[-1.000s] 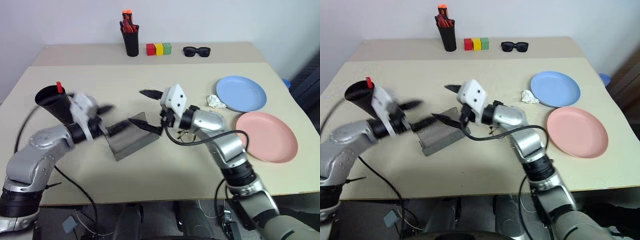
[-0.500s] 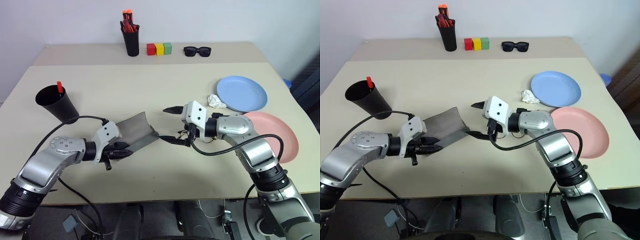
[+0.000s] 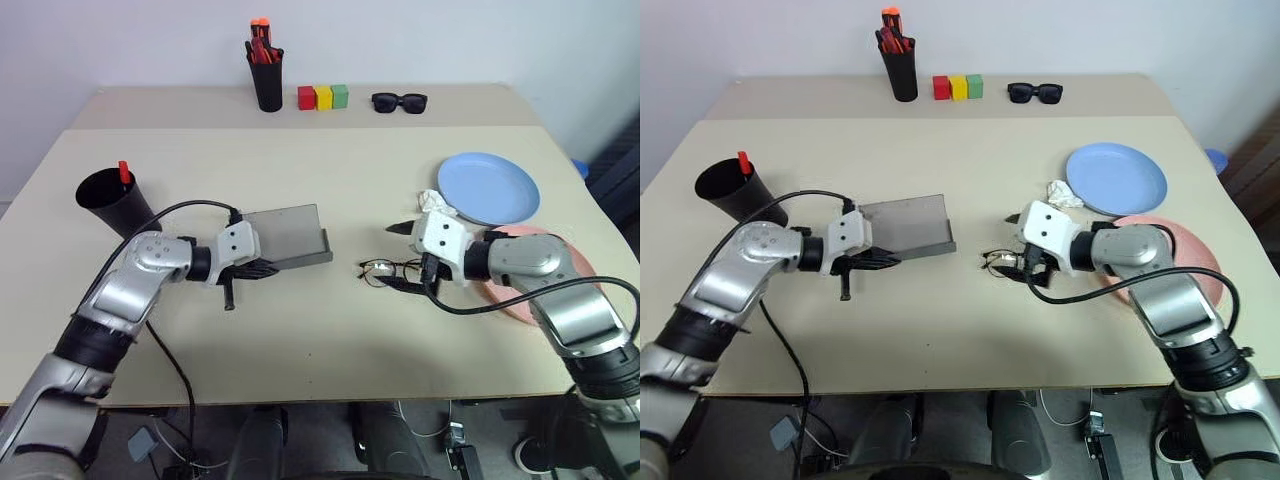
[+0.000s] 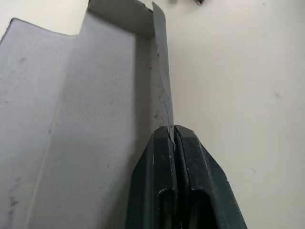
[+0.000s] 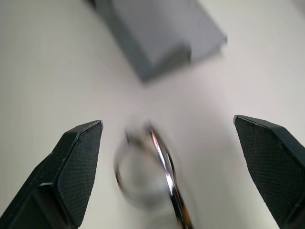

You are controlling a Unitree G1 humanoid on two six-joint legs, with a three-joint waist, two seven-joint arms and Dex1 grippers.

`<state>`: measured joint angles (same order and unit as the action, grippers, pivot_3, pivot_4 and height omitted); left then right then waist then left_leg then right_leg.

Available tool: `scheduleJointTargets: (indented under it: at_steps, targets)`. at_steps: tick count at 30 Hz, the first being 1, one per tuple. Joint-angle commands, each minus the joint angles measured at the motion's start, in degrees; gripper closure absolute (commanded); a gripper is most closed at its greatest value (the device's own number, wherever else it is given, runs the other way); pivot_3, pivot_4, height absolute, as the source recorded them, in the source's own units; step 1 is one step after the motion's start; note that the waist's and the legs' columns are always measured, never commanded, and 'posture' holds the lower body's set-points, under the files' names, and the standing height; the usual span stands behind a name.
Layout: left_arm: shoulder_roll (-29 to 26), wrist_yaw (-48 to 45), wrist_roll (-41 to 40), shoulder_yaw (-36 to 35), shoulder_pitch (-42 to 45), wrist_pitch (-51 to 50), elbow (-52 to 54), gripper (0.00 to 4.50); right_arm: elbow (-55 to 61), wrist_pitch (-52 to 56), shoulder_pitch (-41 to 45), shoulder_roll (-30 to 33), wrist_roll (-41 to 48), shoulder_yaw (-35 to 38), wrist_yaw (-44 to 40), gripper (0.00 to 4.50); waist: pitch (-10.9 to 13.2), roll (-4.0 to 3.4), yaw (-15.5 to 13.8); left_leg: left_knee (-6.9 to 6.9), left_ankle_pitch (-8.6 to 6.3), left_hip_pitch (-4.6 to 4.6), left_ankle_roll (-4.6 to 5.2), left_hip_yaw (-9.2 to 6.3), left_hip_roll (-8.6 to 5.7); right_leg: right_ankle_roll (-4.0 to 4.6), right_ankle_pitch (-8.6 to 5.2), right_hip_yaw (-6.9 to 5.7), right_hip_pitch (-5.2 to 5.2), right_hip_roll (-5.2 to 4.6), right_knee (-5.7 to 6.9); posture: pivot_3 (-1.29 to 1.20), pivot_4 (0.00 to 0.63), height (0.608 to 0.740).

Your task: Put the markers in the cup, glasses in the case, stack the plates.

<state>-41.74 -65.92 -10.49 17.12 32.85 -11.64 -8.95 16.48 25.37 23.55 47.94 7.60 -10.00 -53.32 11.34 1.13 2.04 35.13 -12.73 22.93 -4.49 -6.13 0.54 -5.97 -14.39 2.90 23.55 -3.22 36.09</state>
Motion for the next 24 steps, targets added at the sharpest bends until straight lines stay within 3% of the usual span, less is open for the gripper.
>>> scheduleJointTargets:
  at_steps: [1,3,10,13,20,24]
  targets:
    - [1.9,-2.3,2.1,0.8,3.2,3.6,-2.7,3.19,-0.8,-2.9,-0.4,1.7,-4.6,-0.6,1.1,0.00,0.0,0.00,0.4,0.00,-0.01,0.01,0.01,0.00,0.00,-0.03,0.01,0.00,0.00,0.00,0.01,0.00,0.150,0.740]
    - [3.3,-1.8,2.8,0.3,4.3,4.4,-4.0,2.23,-2.2,-5.2,-0.3,1.8,-6.9,-1.6,1.3,0.00,0.0,0.00,0.5,0.00,-0.01,0.01,0.02,0.00,0.00,-0.13,0.06,0.01,0.03,0.00,0.03,0.00,0.150,0.740]
    - [2.6,0.7,-2.0,-8.0,0.8,0.6,0.2,2.23,-8.3,-10.5,2.7,-1.0,-12.5,-4.5,2.3,0.00,0.0,-0.01,0.7,0.01,-0.01,-0.02,0.03,0.00,0.01,-0.25,0.13,0.01,0.04,0.01,0.07,0.00,0.150,0.740]
    - [0.2,3.1,-5.0,-14.0,-5.2,-2.9,6.5,2.18,-10.9,-12.6,3.4,-1.3,-14.4,-5.1,2.5,0.88,0.0,-0.02,0.7,-0.02,-0.02,-0.04,0.04,0.00,0.03,-0.26,0.13,0.01,0.05,0.01,0.10,0.00,0.150,0.740]
    - [-2.0,9.3,-9.6,-24.0,-18.3,-11.1,18.8,2.18,-10.3,-13.9,3.6,-1.6,-14.1,-4.8,-0.5,4.48,0.0,-0.03,0.4,0.03,-0.02,-0.03,0.05,-0.01,0.02,-0.26,0.11,0.01,-0.03,-0.02,0.06,0.00,0.150,0.740]
    - [-2.1,12.9,-9.7,-28.7,-26.5,-12.6,22.8,2.18,-8.1,-13.7,6.0,-3.2,-13.1,-4.4,-1.2,4.48,0.0,-0.05,0.7,-0.01,-0.02,-0.15,0.05,-0.01,0.05,-0.24,0.11,0.01,-0.06,0.00,0.09,0.00,0.150,0.740]
